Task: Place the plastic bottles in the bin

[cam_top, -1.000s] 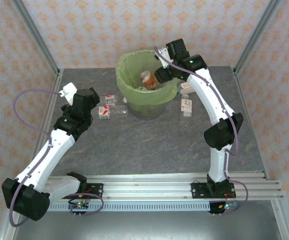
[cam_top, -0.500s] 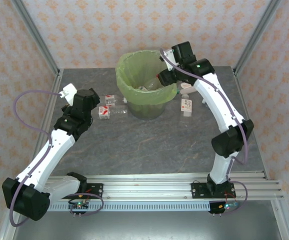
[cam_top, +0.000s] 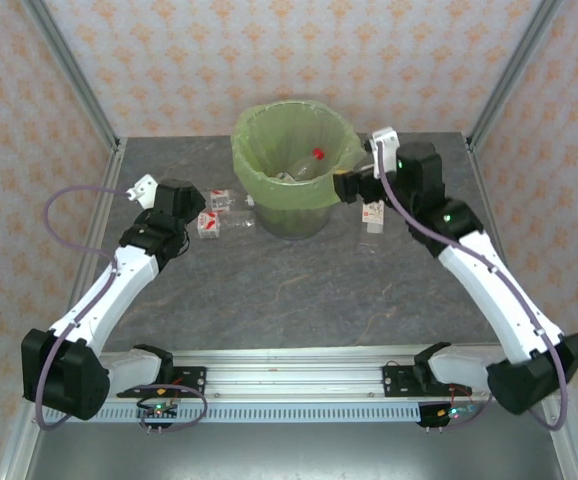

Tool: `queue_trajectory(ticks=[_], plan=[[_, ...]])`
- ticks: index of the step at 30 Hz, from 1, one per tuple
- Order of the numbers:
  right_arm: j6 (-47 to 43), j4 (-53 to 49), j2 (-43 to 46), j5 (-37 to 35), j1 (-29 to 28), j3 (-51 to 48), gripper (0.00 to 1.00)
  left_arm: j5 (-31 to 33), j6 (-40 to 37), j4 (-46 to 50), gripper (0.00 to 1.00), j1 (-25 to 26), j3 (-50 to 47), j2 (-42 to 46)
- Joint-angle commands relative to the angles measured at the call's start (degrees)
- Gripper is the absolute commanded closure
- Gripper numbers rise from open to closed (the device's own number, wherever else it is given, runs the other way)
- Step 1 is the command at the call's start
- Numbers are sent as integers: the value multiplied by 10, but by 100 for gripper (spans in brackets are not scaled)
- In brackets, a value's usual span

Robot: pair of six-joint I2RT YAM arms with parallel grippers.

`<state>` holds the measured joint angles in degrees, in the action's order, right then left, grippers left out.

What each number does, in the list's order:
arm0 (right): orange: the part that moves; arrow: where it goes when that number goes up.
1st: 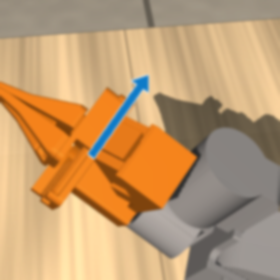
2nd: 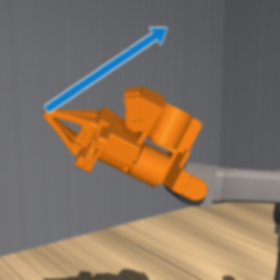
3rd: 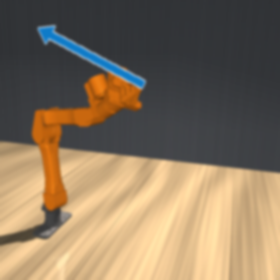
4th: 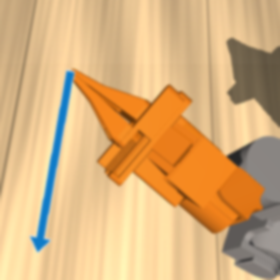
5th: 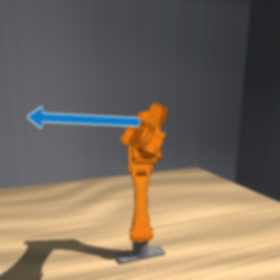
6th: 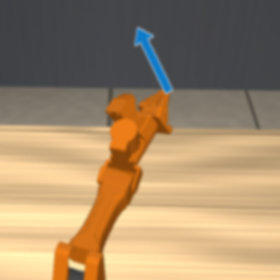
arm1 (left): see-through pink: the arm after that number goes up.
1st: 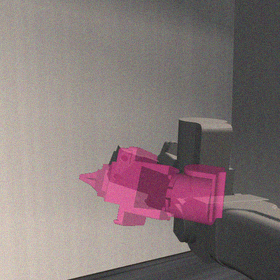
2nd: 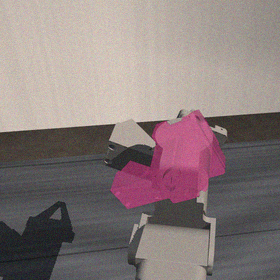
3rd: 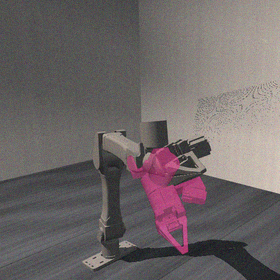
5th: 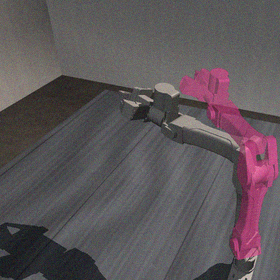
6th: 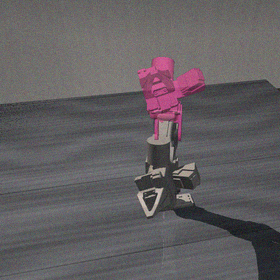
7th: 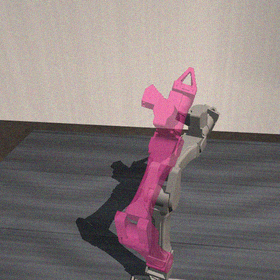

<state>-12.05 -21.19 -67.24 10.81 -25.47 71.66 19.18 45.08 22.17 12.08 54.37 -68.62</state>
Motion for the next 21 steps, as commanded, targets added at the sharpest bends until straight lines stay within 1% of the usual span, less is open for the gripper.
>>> queue_trajectory(ticks=[1,4,7,9,11,14,15,17,21], plan=[[88,202,49,-40,-3,-96,1,-40,47,26,0,-21,25,-9],[170,279,78,-83,-2,-162,1,-63,81,34,0,-40,17,-12],[189,320,91,-59,-2,-195,1,-67,119,21,0,-64,-12,-10],[197,356,88,-78,-3,-212,1,-89,148,0,0,-92,-39,-5],[192,354,86,-114,-3,-212,1,-128,165,-35,0,-120,-65,-2],[207,342,87,-184,-3,-214,1,-180,176,-53,0,-150,-75,-14],[213,340,87,-196,-3,-218,1,-195,178,-56,0,-157,-76,-22],[221,334,89,-209,-1,-224,1,-231,175,-70,0,-178,-77,-39],[235,321,102,-220,-2,-239,1,-280,175,-86,0,-220,-74,-73]])
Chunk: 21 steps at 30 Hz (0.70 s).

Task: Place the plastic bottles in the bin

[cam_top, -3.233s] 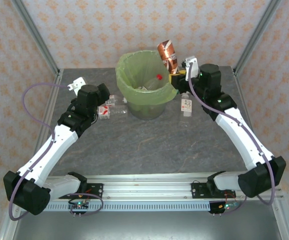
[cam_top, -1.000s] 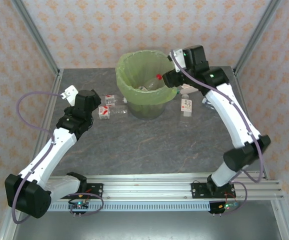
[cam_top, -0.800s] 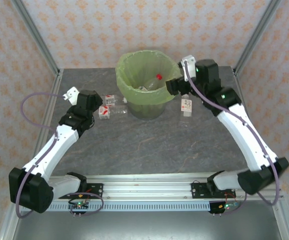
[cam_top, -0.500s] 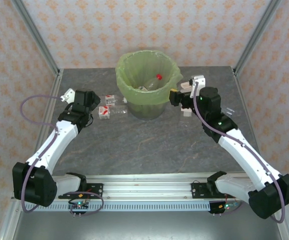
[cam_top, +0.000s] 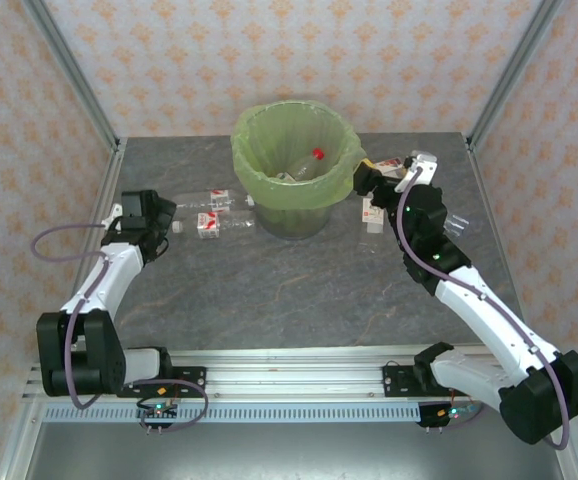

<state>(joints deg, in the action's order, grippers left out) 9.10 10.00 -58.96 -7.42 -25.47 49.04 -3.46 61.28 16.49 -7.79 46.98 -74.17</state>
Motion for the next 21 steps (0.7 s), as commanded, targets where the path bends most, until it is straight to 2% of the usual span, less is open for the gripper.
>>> queue_trajectory(ticks=[1,6,8,11,16,21], plan=[[24,7,25,-44,-2,-18,1,-67,16,-36,1,-30,0,-26],[16,-11,59,-78,-1,-38,1,-138,46,-81,7,-41,0,-65],[1,-13,72,-64,-1,-45,1,-159,64,-98,9,-42,-1,-83],[-16,8,79,-26,-1,-61,1,-168,81,-103,12,-41,1,-111],[-8,-4,80,-22,-2,-65,1,-183,121,-143,16,-42,-12,-146],[-7,-10,93,-11,-2,-72,1,-190,125,-154,23,-42,-7,-175]])
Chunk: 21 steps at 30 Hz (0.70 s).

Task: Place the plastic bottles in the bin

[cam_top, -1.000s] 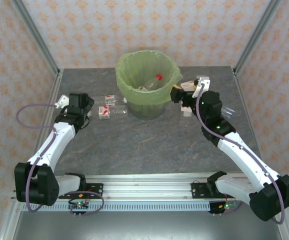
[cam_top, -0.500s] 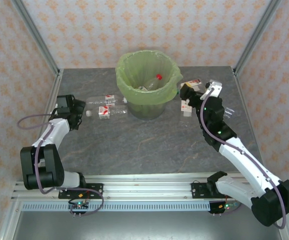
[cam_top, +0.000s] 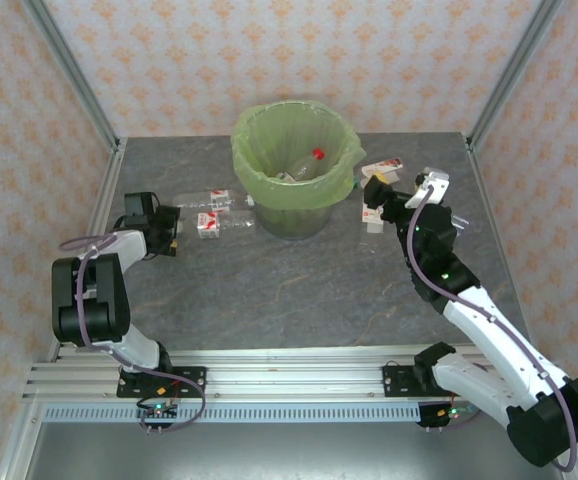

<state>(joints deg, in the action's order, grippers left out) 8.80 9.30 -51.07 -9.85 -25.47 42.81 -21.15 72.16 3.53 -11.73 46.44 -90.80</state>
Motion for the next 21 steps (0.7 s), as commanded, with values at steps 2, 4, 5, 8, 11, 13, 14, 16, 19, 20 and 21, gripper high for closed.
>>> queue_trajectory(ticks=[2,4,5,8,11,13,14,16,19,20,21], plan=[[-1,-7,18,15,-2,-10,1,-11,17,-25,25,-3,-1,-14],[0,-11,18,8,-2,-10,1,-8,17,-25,27,-4,-2,-17],[1,-12,19,2,-1,-11,1,-6,18,-25,28,-4,-4,-18],[1,-11,19,-12,-2,-10,1,0,21,-29,31,-4,-8,-23],[2,-16,19,-16,-1,-7,1,3,29,-45,34,-4,-14,-29],[3,-17,19,-15,-2,-7,1,4,30,-45,36,-5,-14,-32],[5,-16,19,-15,-1,-7,1,5,30,-44,36,-5,-14,-33],[8,-15,19,-16,-2,-8,1,7,27,-42,36,-4,-12,-35],[9,-14,19,-17,-1,-8,1,8,26,-38,37,-4,-8,-43],[10,-14,20,-16,-1,-8,1,6,28,-39,37,-5,-7,-47],[10,-14,20,-17,-2,-8,1,6,28,-40,37,-5,-7,-49]])
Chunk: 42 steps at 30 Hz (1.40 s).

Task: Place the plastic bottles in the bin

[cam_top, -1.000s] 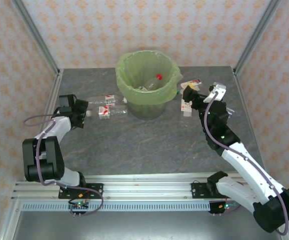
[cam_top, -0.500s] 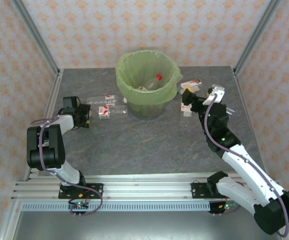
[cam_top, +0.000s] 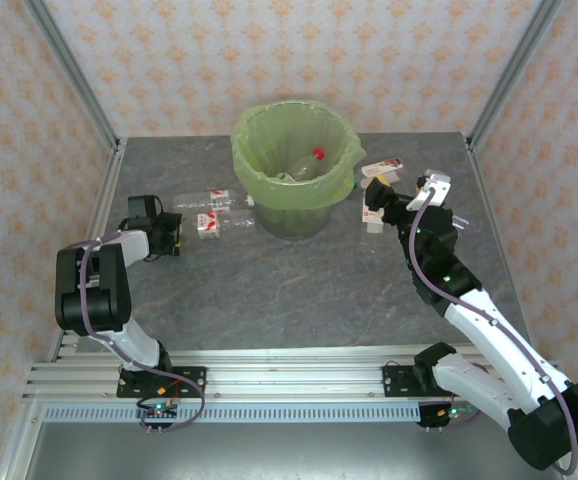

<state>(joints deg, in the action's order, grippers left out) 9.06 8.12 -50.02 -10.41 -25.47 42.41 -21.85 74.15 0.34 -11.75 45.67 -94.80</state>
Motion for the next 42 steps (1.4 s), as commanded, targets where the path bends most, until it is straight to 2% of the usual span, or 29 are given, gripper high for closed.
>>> queue_trajectory(ticks=[1,8,14,30,34,42], plan=[[8,-2,10,-11,-1,-3,1,14,8,-10,38,-4,1,-12],[12,-10,13,-11,-1,-4,1,9,16,-21,39,-4,6,-40],[16,-10,13,-12,-2,-7,1,20,3,-5,42,-3,1,-22],[11,-6,8,-13,-1,-2,1,43,-42,40,58,-4,1,20],[13,-6,8,-14,-1,-1,1,45,-67,52,68,-4,5,30],[19,-4,1,-15,-1,0,1,54,-120,84,74,-4,5,47]])
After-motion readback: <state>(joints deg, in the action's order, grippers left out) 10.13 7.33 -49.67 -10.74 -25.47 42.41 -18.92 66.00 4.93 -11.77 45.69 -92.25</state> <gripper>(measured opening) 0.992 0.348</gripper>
